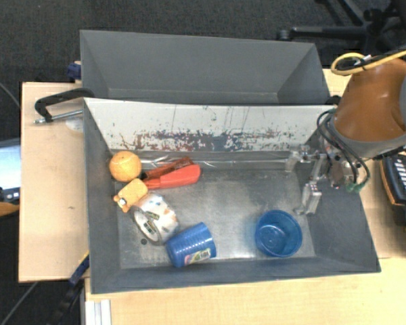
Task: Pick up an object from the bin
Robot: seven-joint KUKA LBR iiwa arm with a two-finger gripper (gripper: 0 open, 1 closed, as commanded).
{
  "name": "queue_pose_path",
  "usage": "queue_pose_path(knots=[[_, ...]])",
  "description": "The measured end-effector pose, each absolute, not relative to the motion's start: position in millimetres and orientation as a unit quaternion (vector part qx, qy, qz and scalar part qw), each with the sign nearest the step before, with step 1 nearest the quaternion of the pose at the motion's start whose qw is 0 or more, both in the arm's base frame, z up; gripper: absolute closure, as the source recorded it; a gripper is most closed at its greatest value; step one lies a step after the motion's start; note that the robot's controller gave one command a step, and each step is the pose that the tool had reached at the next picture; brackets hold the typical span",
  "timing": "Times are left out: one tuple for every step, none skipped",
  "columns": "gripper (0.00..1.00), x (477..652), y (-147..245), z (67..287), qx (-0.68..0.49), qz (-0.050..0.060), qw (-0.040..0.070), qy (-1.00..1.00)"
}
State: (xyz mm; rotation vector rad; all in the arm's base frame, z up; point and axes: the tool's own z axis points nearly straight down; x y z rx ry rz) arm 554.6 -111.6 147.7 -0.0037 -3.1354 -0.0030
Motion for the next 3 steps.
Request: queue_pose_path(knots=[[0.0, 556.5, -111, 153, 0.0, 0.0, -0.001, -1.0], [0.0, 557.3, -110, 148, 0.002, 0.001, -0.004, -1.0], [0.0, 558.0, -92, 112, 0.022, -0.001, 0.001, -1.0]])
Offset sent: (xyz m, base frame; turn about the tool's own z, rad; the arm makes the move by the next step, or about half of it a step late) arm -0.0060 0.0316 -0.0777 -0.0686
